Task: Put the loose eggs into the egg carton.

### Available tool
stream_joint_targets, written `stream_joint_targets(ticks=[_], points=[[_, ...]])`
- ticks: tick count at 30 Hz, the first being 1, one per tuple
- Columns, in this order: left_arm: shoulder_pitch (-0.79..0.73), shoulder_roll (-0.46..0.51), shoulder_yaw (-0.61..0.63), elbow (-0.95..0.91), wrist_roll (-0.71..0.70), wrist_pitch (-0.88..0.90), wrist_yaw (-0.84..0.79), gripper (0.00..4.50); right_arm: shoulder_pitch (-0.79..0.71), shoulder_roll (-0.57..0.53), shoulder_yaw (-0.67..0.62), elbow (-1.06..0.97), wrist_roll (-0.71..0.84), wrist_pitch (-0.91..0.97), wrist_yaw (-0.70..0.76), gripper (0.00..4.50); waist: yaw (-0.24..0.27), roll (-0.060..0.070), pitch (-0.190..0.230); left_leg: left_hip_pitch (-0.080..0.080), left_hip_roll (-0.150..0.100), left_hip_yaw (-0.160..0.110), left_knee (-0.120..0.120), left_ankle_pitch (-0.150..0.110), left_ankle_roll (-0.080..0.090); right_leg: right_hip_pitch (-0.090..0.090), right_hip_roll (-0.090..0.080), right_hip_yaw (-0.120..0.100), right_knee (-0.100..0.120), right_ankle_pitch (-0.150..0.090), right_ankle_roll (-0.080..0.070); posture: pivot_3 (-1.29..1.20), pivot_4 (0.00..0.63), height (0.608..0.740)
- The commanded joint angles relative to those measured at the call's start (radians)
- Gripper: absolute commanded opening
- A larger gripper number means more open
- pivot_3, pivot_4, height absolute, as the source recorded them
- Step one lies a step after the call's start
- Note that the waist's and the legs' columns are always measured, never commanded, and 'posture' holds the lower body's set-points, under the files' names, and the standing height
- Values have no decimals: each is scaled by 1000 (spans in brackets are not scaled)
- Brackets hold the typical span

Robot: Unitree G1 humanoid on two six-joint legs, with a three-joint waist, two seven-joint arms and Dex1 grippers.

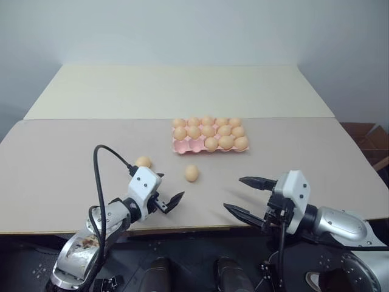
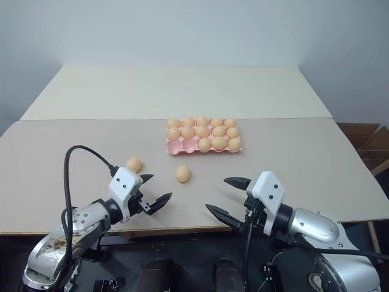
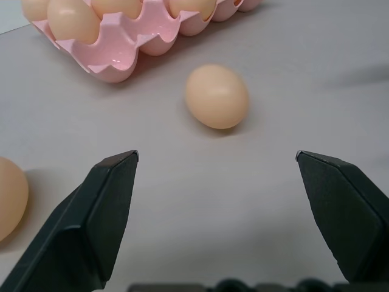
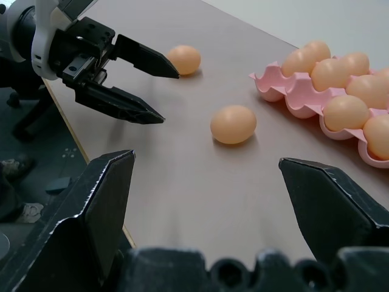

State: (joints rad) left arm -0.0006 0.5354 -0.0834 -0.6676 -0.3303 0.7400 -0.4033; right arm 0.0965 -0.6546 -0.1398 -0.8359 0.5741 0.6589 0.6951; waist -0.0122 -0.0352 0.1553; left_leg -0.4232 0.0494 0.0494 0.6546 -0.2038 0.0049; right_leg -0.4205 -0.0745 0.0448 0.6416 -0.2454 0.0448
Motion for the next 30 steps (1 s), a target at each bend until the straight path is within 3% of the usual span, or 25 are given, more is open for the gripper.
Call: stream_joint_targets(ticks=[1, 12, 23, 30], points=[[-4, -17, -2, -61, 21, -1, 32, 4500, 3, -14, -26, -31, 21, -32, 5, 4463, 0, 0, 0, 0, 0, 0, 0, 0, 0, 0, 0, 0, 0, 0, 0, 0, 150, 740], [144, -171, 134, -113, 122, -114, 223, 4500, -52, -20, -21, -5, 47, -52, 14, 4463, 0, -1, 0, 0, 0, -1, 0, 0, 0, 1, 0, 0, 0, 1, -1, 0, 150, 740], [97, -182, 265, -43, 64, -57, 207, 4500, -145, -16, 23, 20, 61, -52, 15, 4463, 3, -1, 0, 0, 0, -1, 2, 0, 0, 1, 0, -1, 0, 2, -3, 0, 150, 740], [24, -125, 299, 25, 25, 3, 159, 4500, -165, -44, 32, 19, 75, -52, 45, 4463, 3, -1, 0, 0, 0, -1, 2, 0, 0, 1, 0, -1, 0, 2, -3, 0, 150, 740]])
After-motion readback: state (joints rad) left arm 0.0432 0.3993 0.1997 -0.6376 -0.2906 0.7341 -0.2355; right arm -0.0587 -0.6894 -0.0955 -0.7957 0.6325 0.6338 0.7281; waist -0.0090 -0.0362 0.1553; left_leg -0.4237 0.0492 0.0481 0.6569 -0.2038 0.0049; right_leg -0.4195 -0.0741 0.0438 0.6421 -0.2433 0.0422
